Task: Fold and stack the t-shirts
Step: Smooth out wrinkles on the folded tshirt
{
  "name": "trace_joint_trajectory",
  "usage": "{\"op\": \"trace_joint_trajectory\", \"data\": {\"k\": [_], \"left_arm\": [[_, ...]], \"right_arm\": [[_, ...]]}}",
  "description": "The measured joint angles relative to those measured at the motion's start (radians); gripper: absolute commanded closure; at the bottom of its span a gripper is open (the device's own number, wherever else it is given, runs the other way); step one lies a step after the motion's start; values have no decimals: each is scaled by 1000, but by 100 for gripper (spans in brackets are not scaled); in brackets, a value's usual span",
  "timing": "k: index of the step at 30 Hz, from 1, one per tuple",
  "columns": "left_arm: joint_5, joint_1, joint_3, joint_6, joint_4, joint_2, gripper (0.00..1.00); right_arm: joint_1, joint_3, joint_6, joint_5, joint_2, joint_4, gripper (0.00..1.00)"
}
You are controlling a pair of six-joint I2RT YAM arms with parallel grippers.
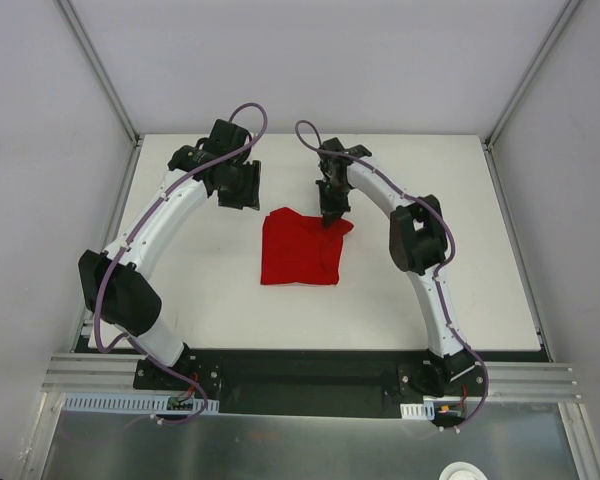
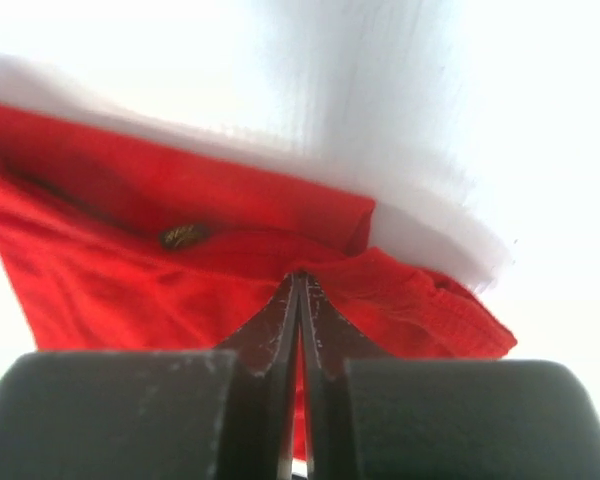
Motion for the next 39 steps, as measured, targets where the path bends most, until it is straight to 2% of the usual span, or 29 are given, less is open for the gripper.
{"op": "trace_joint_trajectory", "data": {"k": [1, 3, 5, 8, 14, 15, 18, 19, 20, 25, 31, 34, 35, 36, 39], "left_arm": [[0, 0, 0, 0, 0, 0, 57], [0, 0, 0, 0, 0, 0, 57], [1, 0, 0, 0, 0, 0, 57], [3, 0, 0, 0, 0, 0, 57], [10, 0, 0, 0, 0, 0, 58], [10, 0, 0, 0, 0, 0, 57], [26, -1, 0, 1, 0, 1, 58], [32, -2, 0, 1, 0, 2, 58], [37, -2, 0, 1, 0, 6, 57], [61, -18, 0, 1, 0, 45, 58], [89, -50, 0, 1, 5, 130, 58], [117, -57, 3, -1, 20, 198, 71], [130, -61, 12, 0, 23, 230, 89], [142, -61, 20, -4, 31, 264, 97], [171, -61, 46, 3, 57, 370, 100]], "right_arm": [[1, -9, 1, 9, 0, 11, 92], [3, -13, 6, 26, 0, 26, 79], [6, -11, 8, 48, 0, 45, 72], [8, -3, 10, 95, 0, 67, 67], [7, -2, 10, 194, -4, 126, 66], [5, -3, 10, 198, -8, 132, 66], [-2, -16, 4, 198, -42, 145, 76], [-5, -24, 2, 193, -60, 148, 83], [-7, -34, -1, 188, -81, 148, 99], [-13, -84, -1, 138, -172, 148, 99], [-12, -100, 5, 74, -169, 128, 100], [-13, -110, 21, 44, -153, 103, 99], [-13, -124, 28, 31, -152, 97, 100], [-14, -141, 34, 18, -152, 90, 99], [-20, -196, 47, -26, -152, 68, 100]]}}
